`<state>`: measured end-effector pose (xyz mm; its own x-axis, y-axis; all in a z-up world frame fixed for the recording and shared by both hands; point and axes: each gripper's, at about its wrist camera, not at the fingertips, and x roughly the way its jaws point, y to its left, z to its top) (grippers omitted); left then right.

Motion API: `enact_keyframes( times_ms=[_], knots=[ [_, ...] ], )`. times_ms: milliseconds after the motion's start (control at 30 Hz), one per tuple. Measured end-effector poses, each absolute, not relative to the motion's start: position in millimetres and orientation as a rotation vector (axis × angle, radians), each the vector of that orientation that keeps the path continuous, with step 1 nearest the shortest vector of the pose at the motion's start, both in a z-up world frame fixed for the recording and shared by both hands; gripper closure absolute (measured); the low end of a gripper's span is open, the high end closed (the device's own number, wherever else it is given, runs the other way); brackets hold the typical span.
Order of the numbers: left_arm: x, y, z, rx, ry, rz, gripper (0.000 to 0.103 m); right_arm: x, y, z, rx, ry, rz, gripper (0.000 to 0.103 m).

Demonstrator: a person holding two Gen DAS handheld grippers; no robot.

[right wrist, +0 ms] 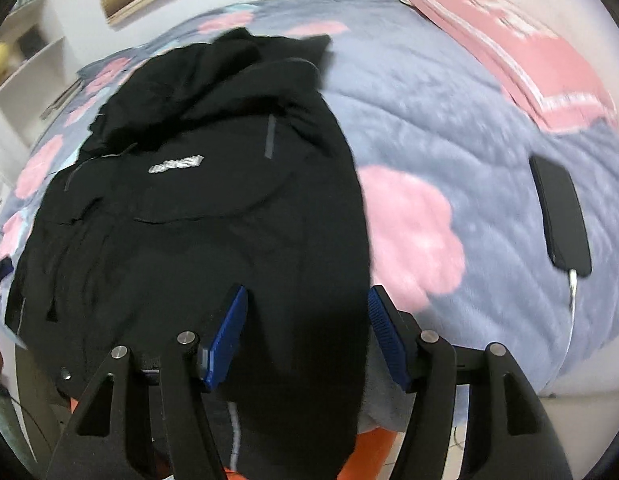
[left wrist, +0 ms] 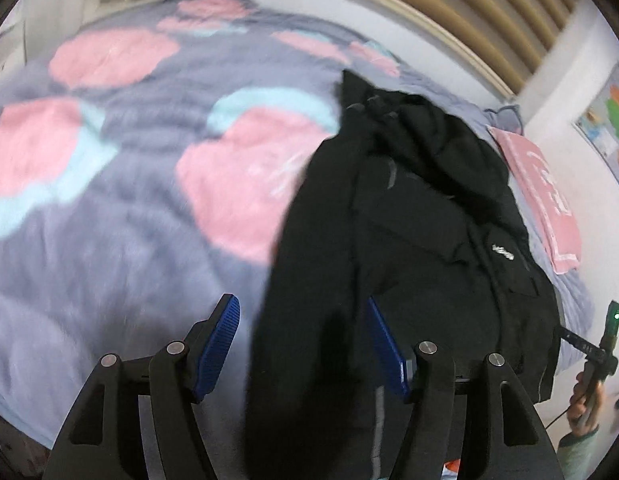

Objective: Fold large clothes

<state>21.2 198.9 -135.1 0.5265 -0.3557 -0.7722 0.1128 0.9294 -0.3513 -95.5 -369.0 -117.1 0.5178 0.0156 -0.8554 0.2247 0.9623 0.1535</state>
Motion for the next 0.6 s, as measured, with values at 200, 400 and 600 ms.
enact_keyframes(
  times_ms=[200,400,600],
  knots=[
    [32.7,189.5,-160.0,-0.258,1.044,-0.278,0.037,-97.0,-365.6,-120.0,0.257,1.017,-0.136,0.037],
    [22.6,170.8,-138.3,-0.33,0.994,-0.511,0.052,-97.3,-368.5,-122.4,0.28,1.027,-0.13,0.037],
    [28.4,155.8,-144.0,-0.293,1.012,-0.512,0.052,-99.1,-369.3,-130.2,0.311,1.041,-0.109,0.037]
  ],
)
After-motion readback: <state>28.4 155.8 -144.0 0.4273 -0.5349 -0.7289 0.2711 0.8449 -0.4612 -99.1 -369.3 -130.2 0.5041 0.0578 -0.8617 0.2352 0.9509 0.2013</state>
